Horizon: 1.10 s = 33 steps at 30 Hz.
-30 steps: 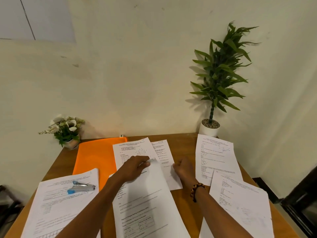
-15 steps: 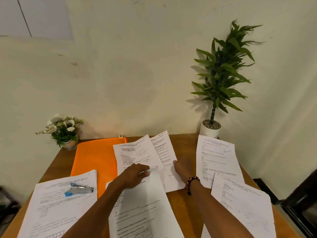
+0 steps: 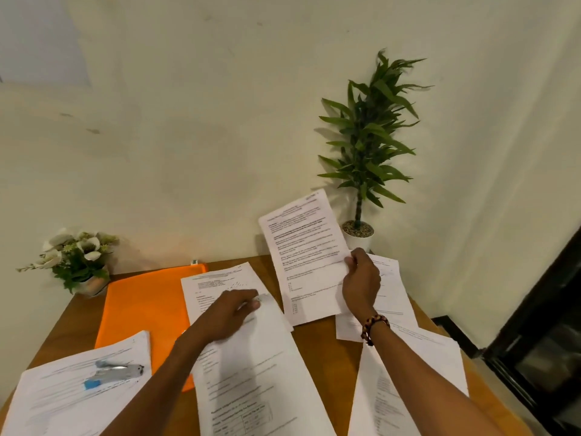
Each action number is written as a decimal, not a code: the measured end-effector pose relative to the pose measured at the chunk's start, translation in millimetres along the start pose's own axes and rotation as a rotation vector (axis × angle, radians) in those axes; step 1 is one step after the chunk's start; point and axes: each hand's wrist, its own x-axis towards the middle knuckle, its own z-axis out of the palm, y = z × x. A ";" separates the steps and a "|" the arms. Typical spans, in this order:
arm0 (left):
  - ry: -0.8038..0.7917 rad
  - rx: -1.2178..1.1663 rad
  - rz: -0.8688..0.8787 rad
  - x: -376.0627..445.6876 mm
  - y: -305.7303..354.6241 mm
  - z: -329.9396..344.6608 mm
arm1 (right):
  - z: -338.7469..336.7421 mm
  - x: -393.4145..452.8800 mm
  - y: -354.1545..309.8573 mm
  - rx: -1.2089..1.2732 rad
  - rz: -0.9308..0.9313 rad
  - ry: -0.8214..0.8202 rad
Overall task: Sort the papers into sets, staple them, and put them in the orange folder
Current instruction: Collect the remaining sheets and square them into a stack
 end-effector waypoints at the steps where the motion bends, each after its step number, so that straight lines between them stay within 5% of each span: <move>1: 0.036 -0.012 0.030 3.9 10.4 -7.1 | -3.4 0.8 0.7 0.030 -0.027 -0.008; 9: 0.284 -0.080 0.176 28.9 61.3 -43.5 | -15.1 -20.8 0.4 0.251 -0.136 -0.177; 17: 0.489 0.206 0.133 27.9 50.1 -45.7 | -10.8 -53.4 -4.5 0.358 -0.154 -0.443; 33: 0.354 -0.010 0.000 20.5 27.3 -45.5 | 10.0 -68.7 -31.9 0.306 -0.139 -0.970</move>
